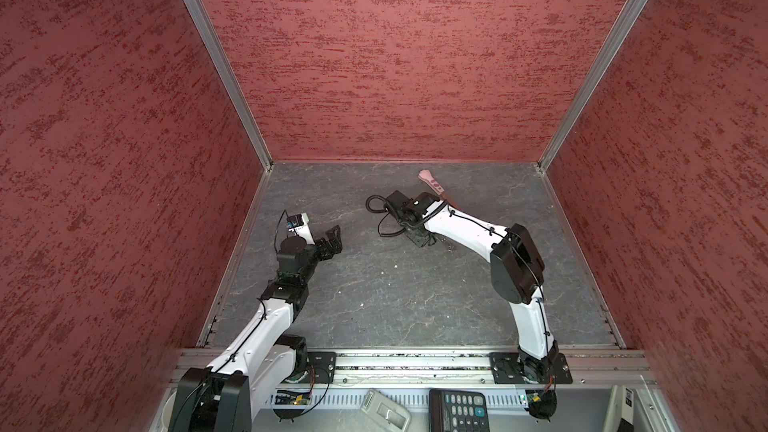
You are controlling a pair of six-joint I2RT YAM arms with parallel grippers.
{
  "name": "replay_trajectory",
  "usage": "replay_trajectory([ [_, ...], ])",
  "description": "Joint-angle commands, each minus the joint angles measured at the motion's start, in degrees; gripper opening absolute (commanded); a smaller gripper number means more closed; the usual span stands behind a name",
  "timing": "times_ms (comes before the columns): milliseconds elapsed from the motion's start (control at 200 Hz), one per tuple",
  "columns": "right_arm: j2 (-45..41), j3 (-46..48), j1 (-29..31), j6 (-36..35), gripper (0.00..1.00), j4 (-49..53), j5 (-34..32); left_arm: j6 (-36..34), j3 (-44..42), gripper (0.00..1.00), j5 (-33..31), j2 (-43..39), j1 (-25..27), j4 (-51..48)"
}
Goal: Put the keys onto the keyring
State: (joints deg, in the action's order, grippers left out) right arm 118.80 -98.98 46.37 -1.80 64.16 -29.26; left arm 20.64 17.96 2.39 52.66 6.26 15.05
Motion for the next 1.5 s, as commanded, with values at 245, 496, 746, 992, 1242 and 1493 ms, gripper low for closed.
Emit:
replay_trajectory([
  [245, -7.83, 17.36, 6.10, -0.29, 0.11, -0.13, 9.02, 1.33, -1.51, 1.00, -1.25, -1.62, -1.34, 1.71],
  [496, -14.47, 20.95, 7.33, -0.92, 0.34, -0.85, 20.49, 1.50, -1.95, 1.00, -1.17, -2.37, -1.67, 2.01],
  [746, -25.93, 23.18, 4.75, 0.24, 0.51, -8.14, 17.64, 1.24, -1.34, 1.00, -0.48, -1.69, -1.65, 2.37],
  [992, -37.65, 32.96, -5.22, 2.03, 0.64, -30.34, 8.99, 0.23, 2.63, 1.00, -3.32, 0.21, -0.66, 0.97],
  [1242, -50.56, 59.68, -18.81, -1.21, 0.86, -75.18, 1.64, -8.96, 6.77, 1.00, -16.77, 7.04, 1.22, 4.58],
  [1493, -40.30, 67.60, -30.55, -1.34, 0.91, -92.60, -2.66, -20.93, 9.10, 1.00, -19.00, 17.25, -0.07, 11.44],
])
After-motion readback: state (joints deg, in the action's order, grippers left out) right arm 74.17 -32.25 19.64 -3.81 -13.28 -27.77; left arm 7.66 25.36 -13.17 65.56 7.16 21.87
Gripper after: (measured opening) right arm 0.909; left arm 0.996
